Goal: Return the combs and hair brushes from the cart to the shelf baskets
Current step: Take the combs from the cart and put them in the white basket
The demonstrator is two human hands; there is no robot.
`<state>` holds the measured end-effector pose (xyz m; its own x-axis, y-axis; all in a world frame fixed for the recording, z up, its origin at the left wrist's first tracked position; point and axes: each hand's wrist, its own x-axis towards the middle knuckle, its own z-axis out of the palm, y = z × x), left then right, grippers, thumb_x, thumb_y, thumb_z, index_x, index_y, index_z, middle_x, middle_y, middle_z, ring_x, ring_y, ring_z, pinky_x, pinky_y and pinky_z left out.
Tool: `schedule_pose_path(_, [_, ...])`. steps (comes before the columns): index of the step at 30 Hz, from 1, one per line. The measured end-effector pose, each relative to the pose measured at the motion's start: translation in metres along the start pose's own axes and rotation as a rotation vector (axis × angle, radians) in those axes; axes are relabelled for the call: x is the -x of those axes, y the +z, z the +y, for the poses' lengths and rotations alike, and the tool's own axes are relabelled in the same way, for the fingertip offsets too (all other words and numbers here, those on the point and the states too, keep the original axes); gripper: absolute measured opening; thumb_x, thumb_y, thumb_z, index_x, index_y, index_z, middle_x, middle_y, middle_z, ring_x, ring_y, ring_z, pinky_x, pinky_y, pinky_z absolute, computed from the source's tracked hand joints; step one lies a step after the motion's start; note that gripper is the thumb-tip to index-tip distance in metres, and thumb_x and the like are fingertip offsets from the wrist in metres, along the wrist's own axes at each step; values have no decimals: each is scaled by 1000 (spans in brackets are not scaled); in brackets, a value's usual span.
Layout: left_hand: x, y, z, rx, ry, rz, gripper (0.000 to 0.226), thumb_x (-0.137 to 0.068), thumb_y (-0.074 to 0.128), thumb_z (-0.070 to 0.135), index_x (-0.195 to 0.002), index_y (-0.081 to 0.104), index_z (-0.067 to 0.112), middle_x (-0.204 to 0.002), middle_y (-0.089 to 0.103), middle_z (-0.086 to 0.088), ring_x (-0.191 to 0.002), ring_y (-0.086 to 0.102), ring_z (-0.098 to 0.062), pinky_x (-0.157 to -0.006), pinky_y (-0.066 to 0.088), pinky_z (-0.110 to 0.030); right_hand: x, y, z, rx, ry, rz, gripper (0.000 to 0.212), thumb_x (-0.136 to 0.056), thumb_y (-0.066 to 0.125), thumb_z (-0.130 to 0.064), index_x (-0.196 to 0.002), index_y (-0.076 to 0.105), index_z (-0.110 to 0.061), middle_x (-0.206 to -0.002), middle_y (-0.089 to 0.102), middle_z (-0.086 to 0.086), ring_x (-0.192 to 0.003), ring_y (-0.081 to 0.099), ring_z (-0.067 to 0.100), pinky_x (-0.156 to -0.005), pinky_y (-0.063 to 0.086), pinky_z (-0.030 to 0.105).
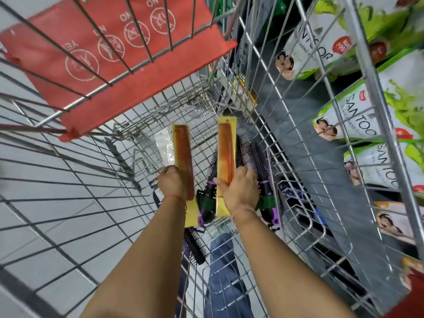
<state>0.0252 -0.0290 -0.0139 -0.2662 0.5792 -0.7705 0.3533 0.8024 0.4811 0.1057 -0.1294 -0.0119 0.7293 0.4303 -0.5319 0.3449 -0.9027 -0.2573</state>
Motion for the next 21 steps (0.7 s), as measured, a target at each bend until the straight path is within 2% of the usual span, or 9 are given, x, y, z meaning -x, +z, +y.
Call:
schedule_pose_path(3, [5,-5,-1,49,-43,-8,35,-98,33,3,-124,49,-14,-133,50,-33,-120,49,-40,-60,39,-23,-6,0,-8,-188,158,-24,51,-76,71,-38,-107,50,-4,-120,56,15,-109,57,33,-80,55,40])
schedule_pose_path(5, [20,-7,1,-17,42,23,36,-98,37,16,-121,54,-7,-130,55,-28,-119,52,-37,-80,39,-23,1,-6,-5,-266,167,-15,33,-84,63,-32,-99,49,-6,-100,67,14,-91,66,33,-72,59,42])
schedule_pose_path(7, [42,-6,11,-19,139,76,42,-97,37,30,-115,57,-3,-124,59,-27,-113,55,-36,-88,43,-31,18,-14,2,-290,82,50,31,-89,56,-34,-102,45,-9,-91,71,14,-77,69,33,-66,59,43])
schedule_pose_path(10, [81,1,31,12,409,83,44,-99,31,34,-110,49,-4,-112,62,-29,-101,59,-37,-75,42,-34,53,-35,7,-442,-56,276,35,-90,53,-36,-111,44,-10,-80,71,13,-67,68,31,-54,50,27])
schedule_pose_path(12, [104,7,38,89,526,46,52,-96,27,42,-111,45,-4,-110,61,-29,-101,58,-39,-76,44,-35,73,-52,1,-617,-81,475,29,-87,51,-45,-94,40,-20,-63,59,-4,-58,59,20,-49,36,22])
schedule_pose_path(14, [134,8,39,95,548,-5,57,-95,24,44,-121,43,-4,-121,57,-31,-110,55,-42,-89,46,-41,91,-75,-2,-795,-75,658,36,-83,52,-53,-84,33,-22,-64,45,-19,-60,49,11,-53,33,21])
schedule_pose_path(17, [177,-5,20,17,647,-107,50,-99,27,30,-132,36,-7,-132,50,-29,-119,49,-40,-89,36,-33,112,-111,0,-938,-184,840,47,-79,50,-61,-93,45,-17,-73,57,-5,-70,55,16,-60,43,28])
schedule_pose_path(18, [187,-11,9,-3,704,-128,49,-99,29,28,-129,38,-10,-128,52,-31,-116,50,-41,-86,31,-32,116,-120,3,-946,-243,867,45,-79,47,-64,-96,51,-23,-78,60,-3,-74,59,14,-66,47,26])
schedule_pose_path(21, [218,-19,-2,75,838,-206,51,-92,28,30,-112,44,-14,-94,56,-26,-92,55,-39,-64,27,-26,136,-158,14,-1070,-400,880,19,-78,60,-48,-95,53,-51,-84,54,-20,-76,55,-17,-72,43,4])
